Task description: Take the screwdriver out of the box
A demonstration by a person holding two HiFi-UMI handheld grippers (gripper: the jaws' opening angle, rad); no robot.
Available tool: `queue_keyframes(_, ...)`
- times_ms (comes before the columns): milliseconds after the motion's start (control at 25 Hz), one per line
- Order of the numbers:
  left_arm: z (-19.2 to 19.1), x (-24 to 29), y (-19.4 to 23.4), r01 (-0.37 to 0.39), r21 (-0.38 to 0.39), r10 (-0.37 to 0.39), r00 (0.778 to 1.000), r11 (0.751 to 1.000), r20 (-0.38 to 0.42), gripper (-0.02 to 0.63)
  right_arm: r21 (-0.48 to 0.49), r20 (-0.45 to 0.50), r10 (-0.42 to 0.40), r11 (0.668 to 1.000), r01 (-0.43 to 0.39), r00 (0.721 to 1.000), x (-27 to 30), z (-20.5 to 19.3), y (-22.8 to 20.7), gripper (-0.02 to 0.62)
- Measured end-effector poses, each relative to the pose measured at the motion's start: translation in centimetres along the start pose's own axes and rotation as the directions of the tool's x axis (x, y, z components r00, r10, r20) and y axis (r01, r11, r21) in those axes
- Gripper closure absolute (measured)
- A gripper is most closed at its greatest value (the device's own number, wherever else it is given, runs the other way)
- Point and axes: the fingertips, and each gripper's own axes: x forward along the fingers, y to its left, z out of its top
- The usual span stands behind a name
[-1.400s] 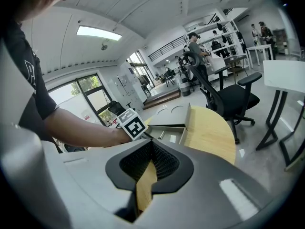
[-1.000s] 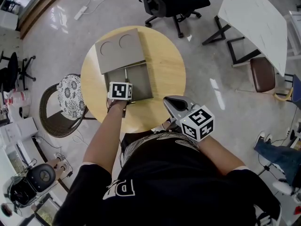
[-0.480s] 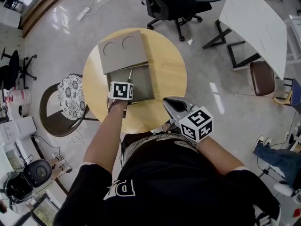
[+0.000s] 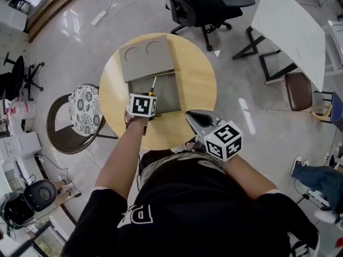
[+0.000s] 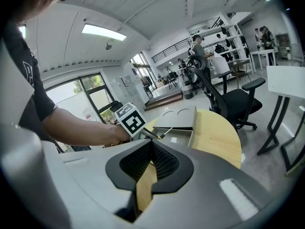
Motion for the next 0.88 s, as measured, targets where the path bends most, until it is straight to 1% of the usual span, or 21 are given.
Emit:
queue_keyframes(240,0.9,-3.8,-0.3,0.053,-0.053,-0.046,0.992,0.997,0.121,0.469,-0.028,0.007,0.013,1.0,-0.012,1.0,0.7,0.5,1.4,0.594)
queue_keyframes(400,1.5,-6.5,-0.9,0.094,-0.068,-0.079,0.976,0.993,0.203,0.469,-0.066,0.027,0.022,0.998,-0.021,0.999,1.1,1.0,2.4,0.595)
queue_keyframes(560,2.1,-9.7,-1.2,0.145,-0.088,-0.112,0.946,0.985,0.306,0.469,-0.109,0.038,0.054,0.993,-0.05,0.998,1.8,1.6,4.2,0.594)
queue_keyframes(760,1.7,-14.3,-1.6,0.203,-0.086,-0.148,0.892,0.975,0.428,0.469,-0.175,0.035,0.11,0.979,-0.102,0.993,2.1,1.9,7.3,0.594)
queue_keyframes(880,1.6,-16.9,-1.3,0.228,-0.068,-0.168,0.862,0.971,0.478,0.469,-0.193,0.041,0.106,0.976,-0.096,0.994,2.6,2.2,8.5,0.595)
